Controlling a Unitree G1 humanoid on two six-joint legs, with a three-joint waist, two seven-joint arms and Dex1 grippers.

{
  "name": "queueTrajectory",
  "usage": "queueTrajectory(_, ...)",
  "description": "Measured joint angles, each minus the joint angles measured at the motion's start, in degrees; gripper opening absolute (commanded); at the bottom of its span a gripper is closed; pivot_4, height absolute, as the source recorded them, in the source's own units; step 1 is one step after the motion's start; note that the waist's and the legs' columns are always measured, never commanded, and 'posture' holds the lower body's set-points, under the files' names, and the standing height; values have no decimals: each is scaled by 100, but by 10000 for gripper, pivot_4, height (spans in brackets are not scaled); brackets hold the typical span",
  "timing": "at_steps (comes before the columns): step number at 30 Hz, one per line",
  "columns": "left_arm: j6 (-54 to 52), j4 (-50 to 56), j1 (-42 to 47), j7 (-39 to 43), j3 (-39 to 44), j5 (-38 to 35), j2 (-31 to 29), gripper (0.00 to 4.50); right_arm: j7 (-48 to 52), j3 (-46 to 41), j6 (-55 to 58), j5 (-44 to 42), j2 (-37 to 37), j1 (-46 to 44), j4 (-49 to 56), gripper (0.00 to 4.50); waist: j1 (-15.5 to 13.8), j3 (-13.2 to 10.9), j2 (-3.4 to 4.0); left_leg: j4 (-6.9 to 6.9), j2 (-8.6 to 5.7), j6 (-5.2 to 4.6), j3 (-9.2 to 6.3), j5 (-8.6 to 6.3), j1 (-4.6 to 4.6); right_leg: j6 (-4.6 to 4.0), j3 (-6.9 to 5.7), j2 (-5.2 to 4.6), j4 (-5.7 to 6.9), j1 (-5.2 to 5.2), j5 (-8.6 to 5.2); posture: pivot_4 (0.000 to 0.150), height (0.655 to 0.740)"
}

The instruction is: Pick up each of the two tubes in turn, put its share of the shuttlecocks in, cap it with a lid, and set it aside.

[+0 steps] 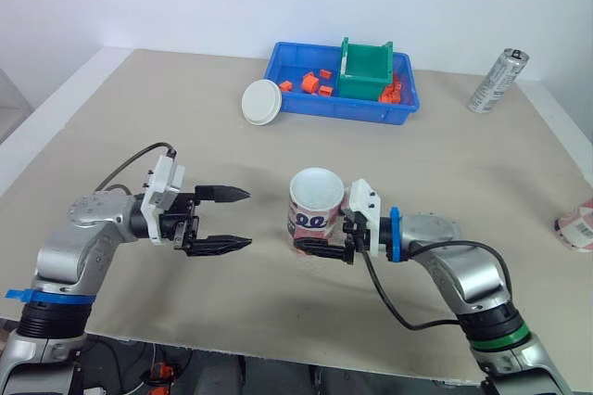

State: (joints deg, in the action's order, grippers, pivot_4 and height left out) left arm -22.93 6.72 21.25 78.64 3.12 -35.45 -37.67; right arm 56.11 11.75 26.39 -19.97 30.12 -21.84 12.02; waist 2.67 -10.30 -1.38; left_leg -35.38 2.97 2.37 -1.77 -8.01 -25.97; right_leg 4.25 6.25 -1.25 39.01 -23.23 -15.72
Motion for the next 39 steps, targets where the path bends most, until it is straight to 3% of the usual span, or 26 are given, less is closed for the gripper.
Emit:
queueTrajectory(7, 8, -109, 248, -55, -151, 14, 135, 45000, -27, -130, 178, -121, 122, 23, 43, 24955, -7, 0, 0, -2, -2, 0, 0, 0, -1, 2, 0, -2, 0, 2, 1, 1500, 7275)
queueTrajectory(14, -65, -444, 1008, -428, -636, 170, 931, 45000, -643, -1567, 336, -465, 469, 86, 177, 24955, -36, -1, -2, -6, -9, -1, -3, 1, -7, 39, 1, -3, -2, 6, 17, 1500, 7275)
queueTrajectory(20, 64, -1365, 1804, -775, -1139, 589, 1828, 45000, -2108, -3314, -121, 59, 829, 365, -1123, 24955, -79, -1, -3, -4, -16, -1, -1, 1, -8, 41, 6, -5, -6, 7, 15, 1500, 7275)
queueTrajectory(26, 305, -2230, 2535, -1162, -1250, 904, 2639, 45000, -3104, -4229, -485, 277, 842, 470, -2193, 24955, -29, 2, 10, 0, -23, -4, 1, -1, -8, 40, 14, -7, -6, 7, 14, 1500, 7275)
queueTrajectory(31, 532, -2469, 2814, -1240, -1281, 1018, 3050, 45000, -3356, -4521, -582, 272, 840, 563, -2630, 24955, 26, 6, 23, 2, -24, -5, 3, -1, -2, 46, 20, -7, -5, 7, 11, 1500, 7275)
queueTrajectory(38, 559, -2602, 2828, -1225, -1286, 1147, 3109, 45000, -3384, -4542, -633, 243, 838, 580, -2747, 24955, 19, 9, 42, -1, -29, -11, 3, 3, 0, 56, 22, -9, -5, 12, 17, 1500, 7275)
queueTrajectory(39, 559, -2604, 2828, -1210, -1286, 1163, 3111, 45000, -3377, -4540, -632, 216, 824, 579, -2771, 28066, 17, 9, 42, -2, -30, -11, 3, 3, 0, 57, 23, -9, -5, 12, 18, 1500, 7275)
